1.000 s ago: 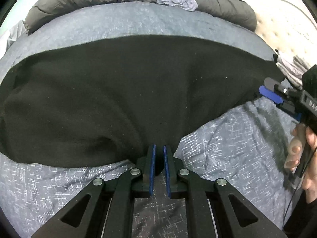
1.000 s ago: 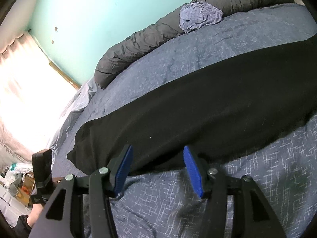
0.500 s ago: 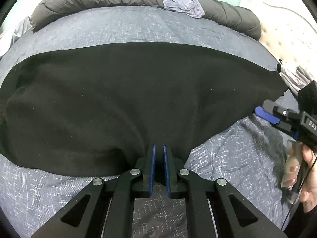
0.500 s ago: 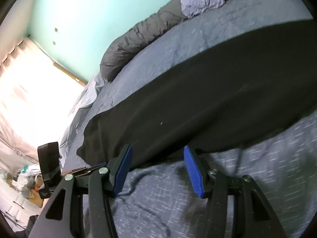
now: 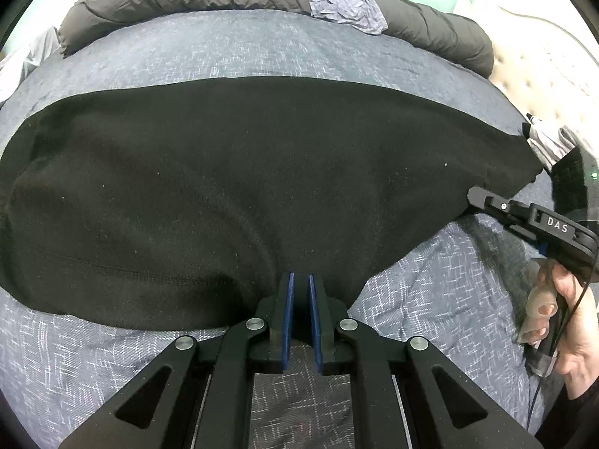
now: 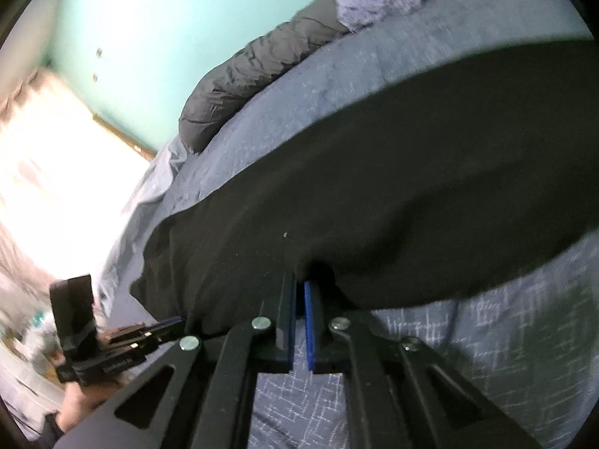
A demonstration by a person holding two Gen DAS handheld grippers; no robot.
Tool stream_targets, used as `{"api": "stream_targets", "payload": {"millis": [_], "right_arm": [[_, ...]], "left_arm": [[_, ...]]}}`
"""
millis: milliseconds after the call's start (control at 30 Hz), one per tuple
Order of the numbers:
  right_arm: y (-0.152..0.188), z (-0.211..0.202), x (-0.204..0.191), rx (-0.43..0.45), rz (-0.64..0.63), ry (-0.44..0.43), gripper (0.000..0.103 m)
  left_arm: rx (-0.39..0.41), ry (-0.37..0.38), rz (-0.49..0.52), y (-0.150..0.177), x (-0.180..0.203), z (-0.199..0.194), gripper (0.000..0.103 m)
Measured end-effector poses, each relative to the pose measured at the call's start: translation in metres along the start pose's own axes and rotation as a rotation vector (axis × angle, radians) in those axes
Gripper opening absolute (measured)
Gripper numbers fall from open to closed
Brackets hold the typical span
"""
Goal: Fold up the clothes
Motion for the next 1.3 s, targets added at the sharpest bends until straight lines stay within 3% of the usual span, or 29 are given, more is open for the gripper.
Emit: {"api": "stream_targets", "payload": {"millis": [167, 433, 600, 633, 700, 833, 933, 1000, 1033, 1067, 1133, 1300], "right_arm": [[-0.002, -0.002, -0.004, 0.002, -0.112, 0.082, 0.003], [-0.009, -0.014, 0.031, 0.033, 0.013, 0.115, 0.000], [-0.016, -0.020, 0.033, 0.050, 0.065, 0.107, 0.002], [-0.016, -0.020, 0.032, 0.046, 0.071, 0.100, 0.003], [-0.016, -0.017, 0.029, 0.032, 0.079, 0.084, 0.003], [-0.009, -0.011, 0.031, 0.001, 0.082, 0.103, 0.003], [-0.010, -0.012, 0.036, 0.001, 0.104, 0.113, 0.004], [-0.011, -0.013, 0.037, 0.005, 0.119, 0.109, 0.008], [-0.012, -0.013, 0.035, 0.008, 0.126, 0.094, 0.018], [-0.013, -0.014, 0.032, 0.011, 0.133, 0.078, 0.034], [-0.013, -0.014, 0.027, 0.010, 0.143, 0.051, 0.048], [-0.010, -0.006, 0.024, -0.010, 0.138, 0.042, 0.048]], "left_arm": [[-0.004, -0.011, 0.000, 0.000, 0.000, 0.003, 0.009], [-0.004, -0.027, 0.007, 0.001, -0.001, 0.000, 0.009], [0.070, -0.047, -0.001, -0.015, -0.003, -0.017, 0.009], [0.084, -0.057, -0.005, -0.019, -0.006, -0.019, 0.011], [0.086, -0.059, -0.051, -0.022, -0.017, -0.017, 0.028], [0.070, -0.056, -0.097, -0.024, -0.028, -0.007, 0.030], [0.046, -0.071, -0.069, -0.019, -0.028, 0.004, 0.030], [0.037, -0.069, -0.074, -0.016, -0.029, 0.007, 0.030], [0.034, -0.066, -0.075, -0.015, -0.029, 0.007, 0.030], [0.033, -0.064, -0.075, -0.015, -0.029, 0.008, 0.030], [0.033, -0.062, -0.074, -0.015, -0.030, 0.008, 0.029], [0.031, -0.064, -0.073, -0.015, -0.030, 0.010, 0.029]]}}
Point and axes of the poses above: each gripper's, at about its wrist camera, not at the fingertips, and z roughly the way its jaws point, x to its right, y to its underside, the point moved 8 cm from there along z, roughly the way its jaws point, and after that the axes turned 6 degrees about x, right-handed, at the moved point
